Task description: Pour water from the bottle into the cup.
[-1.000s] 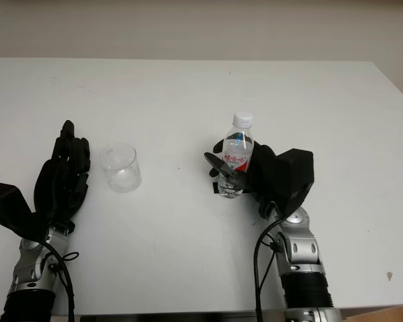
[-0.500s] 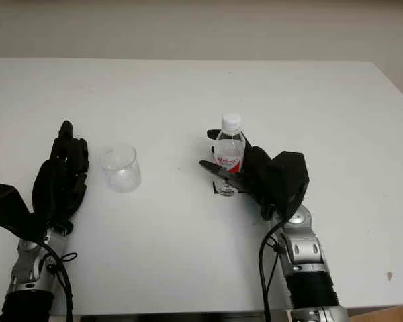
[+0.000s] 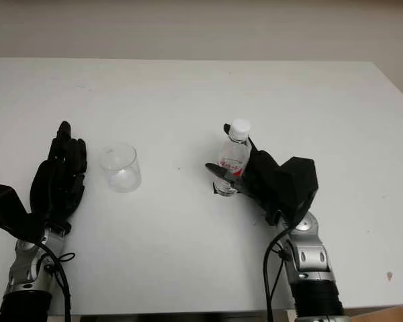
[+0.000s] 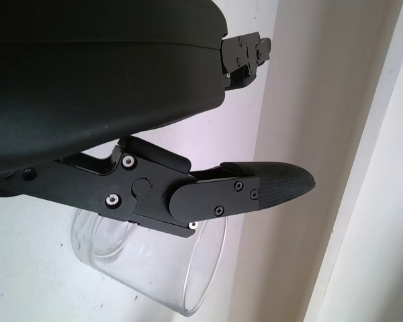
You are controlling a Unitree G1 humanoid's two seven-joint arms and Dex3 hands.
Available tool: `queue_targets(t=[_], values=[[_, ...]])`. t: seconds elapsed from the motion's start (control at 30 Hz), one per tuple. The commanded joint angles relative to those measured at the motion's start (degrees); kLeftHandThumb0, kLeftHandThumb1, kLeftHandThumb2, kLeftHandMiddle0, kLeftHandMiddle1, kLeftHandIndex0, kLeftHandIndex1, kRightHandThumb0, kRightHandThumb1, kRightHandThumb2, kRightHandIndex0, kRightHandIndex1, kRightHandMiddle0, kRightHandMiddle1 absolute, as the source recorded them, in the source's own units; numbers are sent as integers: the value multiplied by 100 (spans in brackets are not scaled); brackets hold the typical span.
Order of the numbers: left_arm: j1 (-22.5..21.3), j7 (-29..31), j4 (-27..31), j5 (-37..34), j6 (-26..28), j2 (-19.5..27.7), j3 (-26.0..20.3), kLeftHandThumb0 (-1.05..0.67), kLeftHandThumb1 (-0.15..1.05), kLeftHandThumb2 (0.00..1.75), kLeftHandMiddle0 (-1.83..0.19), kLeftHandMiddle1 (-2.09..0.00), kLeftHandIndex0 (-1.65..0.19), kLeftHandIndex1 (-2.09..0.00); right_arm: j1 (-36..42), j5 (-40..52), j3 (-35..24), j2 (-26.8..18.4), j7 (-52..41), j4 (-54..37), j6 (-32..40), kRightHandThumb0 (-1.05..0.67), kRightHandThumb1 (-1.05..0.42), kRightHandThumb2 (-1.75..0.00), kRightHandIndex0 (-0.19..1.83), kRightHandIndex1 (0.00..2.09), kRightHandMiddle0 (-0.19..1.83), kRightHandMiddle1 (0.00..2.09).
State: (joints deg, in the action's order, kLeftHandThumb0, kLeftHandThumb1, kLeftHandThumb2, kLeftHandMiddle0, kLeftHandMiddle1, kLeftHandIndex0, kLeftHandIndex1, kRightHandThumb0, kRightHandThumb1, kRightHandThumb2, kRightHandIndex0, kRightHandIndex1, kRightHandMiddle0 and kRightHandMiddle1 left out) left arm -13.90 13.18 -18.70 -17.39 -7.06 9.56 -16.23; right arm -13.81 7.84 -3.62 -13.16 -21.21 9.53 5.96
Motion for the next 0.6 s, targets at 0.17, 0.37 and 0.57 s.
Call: queue_targets(t=[0.17, 0.37, 0.57], values=[[19, 31, 40, 11, -7, 56, -10, -70, 105, 49, 17, -5, 15, -5, 228, -124, -173, -245, -143, 293, -1349, -99, -92, -7, -19, 0, -19, 0], [-3, 14, 25, 52, -18, 51, 11, -69, 105, 49, 16, -6, 14, -6, 307, -46, -238, -194, -155, 425, -1705, -102, -94, -6, -19, 0, -19, 0], [53, 33, 88, 15, 13, 29, 6, -69, 105, 50, 16, -6, 15, -6, 398, 17, -152, -77, -120, 196, -1637, -99, -93, -5, -19, 0, -19, 0]])
